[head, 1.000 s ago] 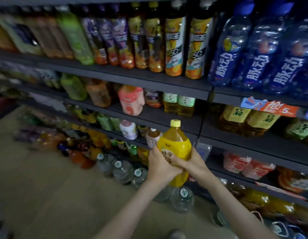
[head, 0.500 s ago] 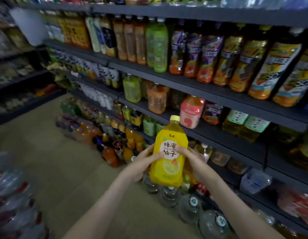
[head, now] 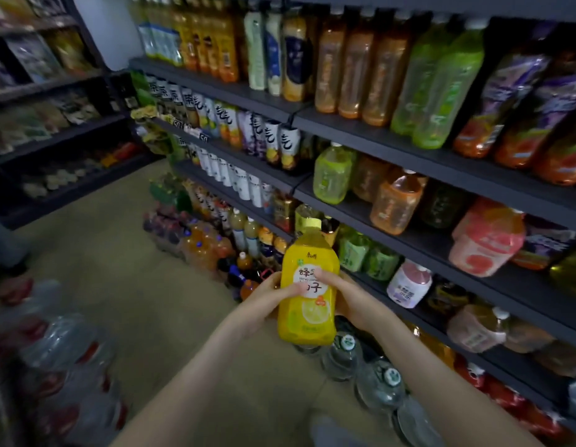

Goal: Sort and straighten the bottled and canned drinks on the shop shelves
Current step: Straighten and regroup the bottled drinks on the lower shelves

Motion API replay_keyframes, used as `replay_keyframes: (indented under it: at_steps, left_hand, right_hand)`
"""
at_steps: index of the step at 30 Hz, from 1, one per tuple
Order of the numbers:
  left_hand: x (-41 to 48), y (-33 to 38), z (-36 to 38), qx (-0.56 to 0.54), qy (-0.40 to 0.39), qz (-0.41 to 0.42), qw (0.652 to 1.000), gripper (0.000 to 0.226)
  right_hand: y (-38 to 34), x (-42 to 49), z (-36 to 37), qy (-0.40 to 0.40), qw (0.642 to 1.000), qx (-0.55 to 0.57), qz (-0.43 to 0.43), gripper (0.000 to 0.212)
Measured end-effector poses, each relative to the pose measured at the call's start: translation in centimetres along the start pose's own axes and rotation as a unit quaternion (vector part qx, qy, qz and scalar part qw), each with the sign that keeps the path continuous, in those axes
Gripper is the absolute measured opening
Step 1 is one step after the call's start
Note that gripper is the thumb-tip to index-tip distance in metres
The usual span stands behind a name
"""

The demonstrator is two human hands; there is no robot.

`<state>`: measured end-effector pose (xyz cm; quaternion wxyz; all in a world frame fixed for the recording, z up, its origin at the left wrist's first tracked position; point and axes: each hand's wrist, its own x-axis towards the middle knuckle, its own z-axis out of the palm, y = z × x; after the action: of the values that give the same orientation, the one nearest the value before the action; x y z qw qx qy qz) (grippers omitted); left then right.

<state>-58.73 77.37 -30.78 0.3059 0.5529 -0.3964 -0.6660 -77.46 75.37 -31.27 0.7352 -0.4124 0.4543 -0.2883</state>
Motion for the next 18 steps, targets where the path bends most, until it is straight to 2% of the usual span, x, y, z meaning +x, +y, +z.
replay_keyframes:
  at_steps: [4,9,12,14,16,18]
  left_hand:
    - [3.6,0.3,-5.6,0.004,0.02,-0.013,1.0,0.103]
    - [9.5,2.5,-13.5,0.016,0.019,-0.014,1.0,0.087]
    - [13.0,3.8,-17.7,0.016,0.039,0.003,0.999,0.094]
    - [15.1,4.1,-20.0,0.022,0.035,0.005,0.999,0.075]
    - [17.2,4.4,-21.7,0.031,0.019,0.001,0.999,0.061]
    - [19.3,4.7,-22.7,0.057,0.001,-0.009,0.998,0.075]
  right_hand:
    - [-0.7,6.8,2.2,-0.016,0.999,-0.019,0.021,0.074]
    - [-1.8,16.6,4.9,-0.004,1.0,0.012,0.023,0.085]
    - [-2.5,21.5,6.5,-0.004,0.999,0.037,0.018,0.071]
    - [-3.1,23.9,7.4,0.005,0.999,0.041,0.016,0.065]
    - [-3.2,25.9,7.8,0.024,0.999,0.042,0.015,0.071]
    - [-3.2,27.5,7.9,0.055,0.998,0.041,0.009,0.071]
